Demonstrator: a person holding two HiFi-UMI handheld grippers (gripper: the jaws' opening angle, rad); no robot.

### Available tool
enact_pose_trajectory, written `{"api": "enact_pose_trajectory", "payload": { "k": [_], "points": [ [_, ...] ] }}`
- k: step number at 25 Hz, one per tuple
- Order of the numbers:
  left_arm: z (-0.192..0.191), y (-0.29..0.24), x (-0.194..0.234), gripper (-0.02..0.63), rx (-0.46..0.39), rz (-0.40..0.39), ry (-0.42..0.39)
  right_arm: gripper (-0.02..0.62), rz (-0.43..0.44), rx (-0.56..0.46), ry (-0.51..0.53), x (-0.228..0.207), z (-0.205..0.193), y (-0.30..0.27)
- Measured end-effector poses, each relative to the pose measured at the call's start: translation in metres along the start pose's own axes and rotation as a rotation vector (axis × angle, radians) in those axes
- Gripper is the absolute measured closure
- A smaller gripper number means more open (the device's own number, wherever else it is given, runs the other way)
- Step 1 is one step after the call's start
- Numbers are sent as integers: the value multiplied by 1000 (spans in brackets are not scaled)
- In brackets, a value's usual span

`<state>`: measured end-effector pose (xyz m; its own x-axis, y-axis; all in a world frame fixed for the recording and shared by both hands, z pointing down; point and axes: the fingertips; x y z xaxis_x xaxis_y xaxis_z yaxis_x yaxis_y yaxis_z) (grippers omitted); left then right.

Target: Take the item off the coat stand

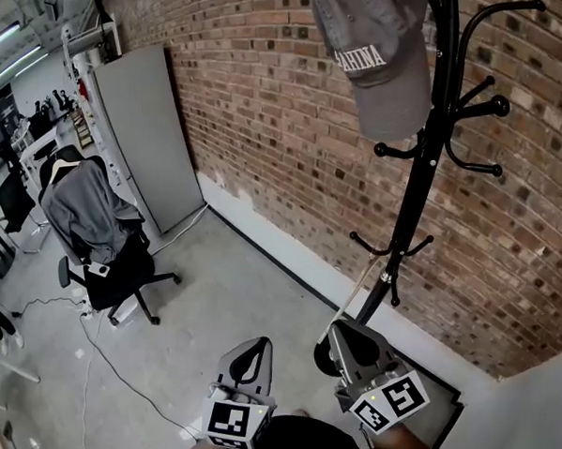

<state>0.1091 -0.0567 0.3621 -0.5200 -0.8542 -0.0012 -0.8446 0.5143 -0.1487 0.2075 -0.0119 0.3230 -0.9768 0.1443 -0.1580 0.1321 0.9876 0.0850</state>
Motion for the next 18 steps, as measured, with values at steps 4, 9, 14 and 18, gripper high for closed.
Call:
{"api": "enact_pose_trajectory", "payload": {
  "k": [4,9,14,18],
  "points": [
    [39,-42,-10,574,-78,-20,-16,580,20,-84,48,-40,46,-13],
    [62,-70,-14,574,-93,-35,-12,580,46,-172,55,-67,95,-25],
    [79,-85,-6,574,-70,-31,-5,580,90,-278,46,-78,151,-36],
    [92,-88,1,574,-86,-50,-27,578,105,-364,37,-81,190,-40]
  ]
}}
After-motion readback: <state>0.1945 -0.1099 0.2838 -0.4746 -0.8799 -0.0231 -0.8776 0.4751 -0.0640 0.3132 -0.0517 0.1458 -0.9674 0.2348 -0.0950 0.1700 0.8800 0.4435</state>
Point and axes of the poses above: the fingertips, and each gripper's own axes: y backward along the fingers, x to its left, z out of its top, and after that the axes turned 4 degrees about x, right-handed
